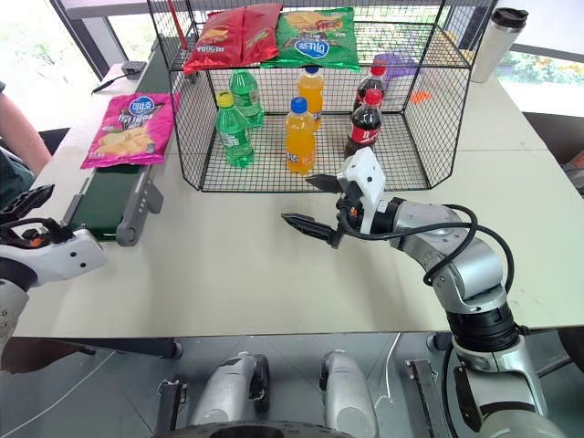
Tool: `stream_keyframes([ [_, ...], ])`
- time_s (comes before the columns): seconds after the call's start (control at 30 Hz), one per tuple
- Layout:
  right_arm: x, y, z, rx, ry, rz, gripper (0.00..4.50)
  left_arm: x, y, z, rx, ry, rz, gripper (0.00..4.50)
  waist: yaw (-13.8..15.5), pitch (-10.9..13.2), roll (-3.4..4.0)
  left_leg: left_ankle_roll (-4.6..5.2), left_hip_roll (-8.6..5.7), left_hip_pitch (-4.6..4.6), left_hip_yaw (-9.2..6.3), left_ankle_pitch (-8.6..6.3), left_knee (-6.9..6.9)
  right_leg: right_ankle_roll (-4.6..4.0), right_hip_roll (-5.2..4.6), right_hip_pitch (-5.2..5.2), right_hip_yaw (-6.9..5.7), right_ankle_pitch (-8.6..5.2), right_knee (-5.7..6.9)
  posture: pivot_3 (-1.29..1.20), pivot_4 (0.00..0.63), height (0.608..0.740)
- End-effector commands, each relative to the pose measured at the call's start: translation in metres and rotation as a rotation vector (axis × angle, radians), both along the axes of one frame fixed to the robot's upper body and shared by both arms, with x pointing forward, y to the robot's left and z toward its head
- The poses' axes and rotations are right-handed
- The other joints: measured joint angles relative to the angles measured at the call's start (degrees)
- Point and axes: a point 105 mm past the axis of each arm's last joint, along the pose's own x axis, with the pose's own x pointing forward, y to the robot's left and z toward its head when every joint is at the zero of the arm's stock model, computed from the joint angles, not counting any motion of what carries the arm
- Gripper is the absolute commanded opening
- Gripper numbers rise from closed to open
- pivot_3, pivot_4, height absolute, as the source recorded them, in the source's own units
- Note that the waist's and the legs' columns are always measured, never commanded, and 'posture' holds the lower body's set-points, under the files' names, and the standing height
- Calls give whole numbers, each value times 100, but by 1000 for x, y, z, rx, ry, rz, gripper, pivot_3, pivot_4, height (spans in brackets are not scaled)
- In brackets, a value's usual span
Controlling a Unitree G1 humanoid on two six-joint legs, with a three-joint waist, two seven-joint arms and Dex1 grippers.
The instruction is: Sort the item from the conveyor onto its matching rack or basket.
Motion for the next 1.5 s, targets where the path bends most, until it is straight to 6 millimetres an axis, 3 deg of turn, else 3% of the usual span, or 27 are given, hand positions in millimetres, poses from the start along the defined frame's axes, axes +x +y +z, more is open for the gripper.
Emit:
stream_keyframes([
  [0.03,-2,-3,10,22,-51,-19,4466,4,-3,7,30,-41,-8,4500,0,0,0,0,0,2,0,0,1,0,0,0,0,0,4,0,150,740],
  [0.33,-1,-8,9,34,-58,-68,4466,15,-8,-8,-12,25,-33,4500,-4,-2,-5,1,0,2,15,1,6,16,8,-1,1,9,13,0,150,740],
  [0.87,3,-12,12,52,-73,-130,4466,43,-6,-12,-48,13,-8,4500,7,-3,-5,1,2,7,13,1,56,17,10,-1,2,8,72,0,150,740],
  [1.0,4,-13,12,57,-77,-143,4500,50,-4,-7,-61,-13,8,3379,0,-3,-8,1,6,7,8,1,80,6,14,8,2,6,78,0,150,740],
  [1.23,8,-15,13,68,-85,-167,4500,53,-3,-2,-67,-34,11,62,0,-4,-8,1,6,4,9,1,83,10,13,7,3,11,77,0,150,740],
  [1.4,10,-15,13,73,-87,-173,4500,55,-3,11,-98,-65,7,62,-1,-4,-8,1,6,4,9,1,84,13,14,7,3,12,78,0,150,740],
  [1.5,13,-17,12,77,-88,-183,4500,52,0,24,-313,-70,4,62,2,-4,-8,1,6,4,9,1,84,13,14,8,3,13,78,0,150,740],
])
